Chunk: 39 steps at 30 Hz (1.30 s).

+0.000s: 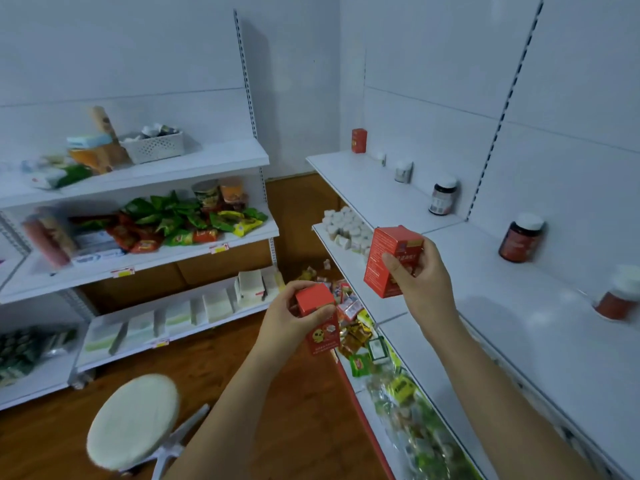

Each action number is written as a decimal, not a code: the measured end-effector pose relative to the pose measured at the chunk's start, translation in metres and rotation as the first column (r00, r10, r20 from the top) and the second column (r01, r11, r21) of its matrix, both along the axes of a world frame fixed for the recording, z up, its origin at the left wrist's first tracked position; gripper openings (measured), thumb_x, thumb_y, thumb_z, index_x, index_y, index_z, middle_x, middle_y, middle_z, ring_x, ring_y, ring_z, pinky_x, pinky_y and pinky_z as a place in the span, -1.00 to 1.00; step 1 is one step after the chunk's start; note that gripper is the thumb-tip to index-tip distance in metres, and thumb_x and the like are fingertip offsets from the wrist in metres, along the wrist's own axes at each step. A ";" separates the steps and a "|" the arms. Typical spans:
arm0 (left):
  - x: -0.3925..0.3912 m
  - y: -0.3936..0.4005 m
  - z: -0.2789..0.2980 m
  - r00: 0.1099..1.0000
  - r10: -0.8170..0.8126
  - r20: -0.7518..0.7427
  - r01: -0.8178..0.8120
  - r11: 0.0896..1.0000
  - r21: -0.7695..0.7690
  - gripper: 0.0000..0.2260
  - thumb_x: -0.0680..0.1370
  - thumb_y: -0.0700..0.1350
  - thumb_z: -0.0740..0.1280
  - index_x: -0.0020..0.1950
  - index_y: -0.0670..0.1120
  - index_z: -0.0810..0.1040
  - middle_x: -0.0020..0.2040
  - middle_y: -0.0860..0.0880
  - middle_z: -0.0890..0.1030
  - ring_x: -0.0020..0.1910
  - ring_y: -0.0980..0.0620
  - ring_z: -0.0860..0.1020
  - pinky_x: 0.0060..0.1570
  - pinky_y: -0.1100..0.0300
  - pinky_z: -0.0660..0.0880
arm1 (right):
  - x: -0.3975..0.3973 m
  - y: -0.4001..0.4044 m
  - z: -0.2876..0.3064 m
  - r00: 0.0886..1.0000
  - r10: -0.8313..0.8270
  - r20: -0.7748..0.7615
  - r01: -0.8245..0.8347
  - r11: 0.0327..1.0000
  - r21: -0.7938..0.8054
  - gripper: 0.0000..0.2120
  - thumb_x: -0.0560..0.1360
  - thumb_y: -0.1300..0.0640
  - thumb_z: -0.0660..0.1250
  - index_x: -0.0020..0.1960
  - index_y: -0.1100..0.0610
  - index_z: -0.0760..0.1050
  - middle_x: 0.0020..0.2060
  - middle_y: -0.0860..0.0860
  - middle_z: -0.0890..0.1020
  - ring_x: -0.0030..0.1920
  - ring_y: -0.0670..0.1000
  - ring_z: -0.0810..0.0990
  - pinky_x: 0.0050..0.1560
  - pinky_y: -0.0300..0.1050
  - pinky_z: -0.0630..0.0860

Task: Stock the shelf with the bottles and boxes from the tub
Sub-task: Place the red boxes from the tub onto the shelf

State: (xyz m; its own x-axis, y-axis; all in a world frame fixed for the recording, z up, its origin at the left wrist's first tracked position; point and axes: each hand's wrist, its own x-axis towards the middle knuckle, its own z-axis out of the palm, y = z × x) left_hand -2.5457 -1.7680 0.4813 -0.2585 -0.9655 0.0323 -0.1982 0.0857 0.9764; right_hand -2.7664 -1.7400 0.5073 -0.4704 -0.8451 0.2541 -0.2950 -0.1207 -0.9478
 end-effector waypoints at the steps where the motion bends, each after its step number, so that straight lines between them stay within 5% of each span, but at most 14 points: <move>1: -0.002 -0.017 0.000 1.000 -0.006 -0.006 0.006 1.000 0.004 -0.58 0.34 0.12 0.52 0.15 0.21 0.48 0.09 0.14 0.55 0.00 0.13 0.58 -0.27 0.36 0.55 | -0.003 -0.015 -0.001 1.000 -0.009 0.001 0.009 1.000 0.006 -0.46 0.45 -0.15 0.45 0.35 -0.05 0.38 0.13 -0.12 0.61 0.14 -0.08 0.60 0.20 0.05 0.57; 12: -0.058 -0.236 -0.004 0.997 -0.073 0.002 0.073 0.996 -0.045 -0.58 0.39 0.05 0.53 0.20 0.13 0.50 0.07 0.16 0.57 -0.04 0.28 0.58 -0.26 0.41 0.53 | -0.051 -0.222 -0.012 0.999 -0.039 0.016 0.039 0.999 -0.020 -0.43 0.45 -0.13 0.44 0.39 -0.03 0.35 0.19 -0.07 0.60 0.18 -0.05 0.59 0.22 0.02 0.57; 16: -0.094 -0.334 0.001 0.995 -0.094 -0.013 0.093 0.995 -0.046 -0.58 0.39 0.04 0.54 0.19 0.13 0.51 0.10 0.08 0.59 0.02 0.10 0.61 -0.24 0.34 0.57 | -0.084 -0.317 -0.016 0.998 -0.046 0.053 0.048 0.998 -0.034 -0.43 0.46 -0.14 0.43 0.39 -0.03 0.36 0.20 -0.06 0.60 0.19 -0.03 0.59 0.23 0.02 0.57; 23: -0.150 -0.486 0.019 0.995 -0.101 0.017 0.102 0.992 -0.075 -0.55 0.34 0.08 0.55 0.18 0.16 0.52 0.09 0.09 0.61 0.03 0.07 0.62 -0.15 0.23 0.62 | -0.138 -0.462 -0.005 0.994 -0.060 0.093 0.063 0.998 -0.030 -0.45 0.47 -0.10 0.44 0.39 -0.03 0.35 0.20 -0.06 0.60 0.19 -0.05 0.59 0.23 -0.02 0.56; 33: -0.214 -0.632 0.009 0.970 -0.242 0.010 0.242 0.969 -0.045 -0.54 0.33 0.08 0.52 0.18 0.14 0.49 0.13 0.09 0.57 0.09 0.05 0.59 -0.12 0.26 0.60 | -0.183 -0.591 -0.021 0.984 -0.138 0.116 0.138 0.990 0.003 -0.37 0.47 -0.10 0.45 0.46 -0.04 0.29 0.19 -0.11 0.61 0.17 -0.09 0.60 0.21 0.01 0.57; 39: -0.249 -0.739 -0.007 0.923 -0.381 -0.046 0.381 0.924 -0.019 -0.52 0.31 0.07 0.54 0.18 0.12 0.51 0.13 0.10 0.59 0.09 0.10 0.60 -0.09 0.22 0.61 | -0.208 -0.659 -0.034 0.955 -0.272 0.120 0.274 0.962 0.001 -0.53 0.48 0.03 0.46 0.32 -0.10 0.38 0.11 -0.14 0.62 0.09 -0.13 0.62 0.11 -0.13 0.59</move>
State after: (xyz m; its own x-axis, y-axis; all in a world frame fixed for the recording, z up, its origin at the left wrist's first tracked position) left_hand -2.7943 -2.5070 0.4748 -0.6049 -0.7938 0.0623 -0.1017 0.1546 0.9827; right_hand -2.9743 -2.3994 0.4735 -0.7097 -0.6770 0.1949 -0.2053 -0.0659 -0.9765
